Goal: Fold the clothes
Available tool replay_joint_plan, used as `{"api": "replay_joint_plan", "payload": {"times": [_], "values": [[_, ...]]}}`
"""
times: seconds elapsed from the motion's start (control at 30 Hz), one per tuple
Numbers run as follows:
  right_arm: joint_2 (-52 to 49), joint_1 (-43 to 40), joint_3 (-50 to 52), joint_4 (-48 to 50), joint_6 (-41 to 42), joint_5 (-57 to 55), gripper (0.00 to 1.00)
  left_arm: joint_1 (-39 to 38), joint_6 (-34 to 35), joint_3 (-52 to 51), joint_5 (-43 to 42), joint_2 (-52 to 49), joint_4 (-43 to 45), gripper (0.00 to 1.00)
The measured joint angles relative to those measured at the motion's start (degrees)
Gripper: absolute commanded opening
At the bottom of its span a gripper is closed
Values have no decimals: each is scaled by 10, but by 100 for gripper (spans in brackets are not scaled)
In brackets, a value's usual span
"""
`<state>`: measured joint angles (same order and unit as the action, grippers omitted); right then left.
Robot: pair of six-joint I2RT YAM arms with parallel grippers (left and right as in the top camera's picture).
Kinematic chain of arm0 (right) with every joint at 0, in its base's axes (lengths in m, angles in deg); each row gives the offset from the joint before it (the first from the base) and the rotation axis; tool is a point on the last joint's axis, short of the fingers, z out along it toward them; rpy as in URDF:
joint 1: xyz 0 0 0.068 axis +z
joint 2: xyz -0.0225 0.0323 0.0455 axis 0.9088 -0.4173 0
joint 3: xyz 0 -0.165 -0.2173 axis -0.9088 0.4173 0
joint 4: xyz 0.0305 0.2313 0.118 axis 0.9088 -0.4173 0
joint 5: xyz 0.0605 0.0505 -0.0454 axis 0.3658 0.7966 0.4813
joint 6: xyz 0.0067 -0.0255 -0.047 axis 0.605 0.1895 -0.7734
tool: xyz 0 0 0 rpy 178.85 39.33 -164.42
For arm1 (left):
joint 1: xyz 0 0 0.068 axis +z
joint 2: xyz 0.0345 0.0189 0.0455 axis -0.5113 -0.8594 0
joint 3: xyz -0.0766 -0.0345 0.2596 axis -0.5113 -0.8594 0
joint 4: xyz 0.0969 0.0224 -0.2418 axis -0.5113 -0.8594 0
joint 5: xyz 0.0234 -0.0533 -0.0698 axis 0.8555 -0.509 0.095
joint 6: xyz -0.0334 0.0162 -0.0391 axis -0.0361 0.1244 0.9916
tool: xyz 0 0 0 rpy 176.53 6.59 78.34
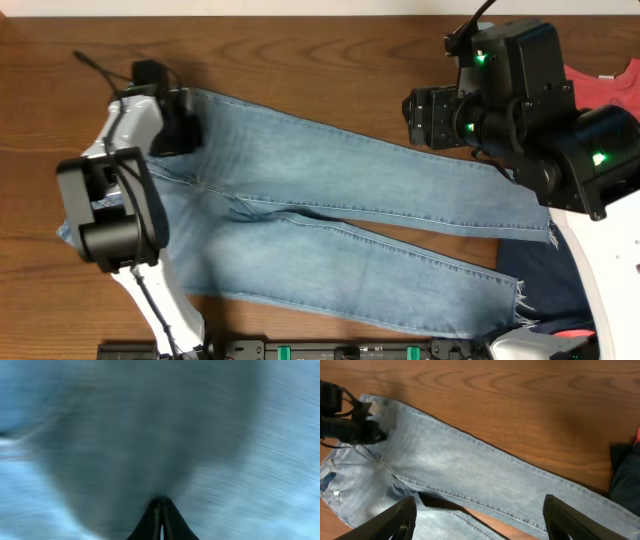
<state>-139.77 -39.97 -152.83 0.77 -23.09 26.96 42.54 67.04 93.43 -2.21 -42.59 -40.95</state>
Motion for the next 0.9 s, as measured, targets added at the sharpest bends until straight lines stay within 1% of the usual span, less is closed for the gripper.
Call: {"api": "replay_joint_plan", "payload": {"times": [0.17,0.33,0.4,0.5,0.6,0.73,0.8,0.83,0.87,0.9], "values": [[0,0,0,-3,0,-8,80,73,40,9,13,-9,19,6],[0,0,0,-10,0,-24,82,183,89,16,14,-15,37,6],[0,0,0,-11,1,-32,82,226,97,18,-2,-16,38,6],[0,0,7,-10,1,-42,82,281,107,18,-50,-16,36,6],[-2,0,16,-11,1,-49,82,302,109,18,-86,-16,30,7],[-17,-1,26,-11,14,-53,82,296,109,16,-108,0,13,12],[-31,-4,31,-12,27,-54,83,287,107,12,-113,28,2,17],[-39,-9,36,-12,34,-53,82,282,106,11,-116,49,-7,17],[-46,-13,40,-12,41,-54,82,276,105,11,-119,72,-14,22],[-56,-21,46,-13,50,-54,83,268,103,11,-119,102,-20,23]]}}
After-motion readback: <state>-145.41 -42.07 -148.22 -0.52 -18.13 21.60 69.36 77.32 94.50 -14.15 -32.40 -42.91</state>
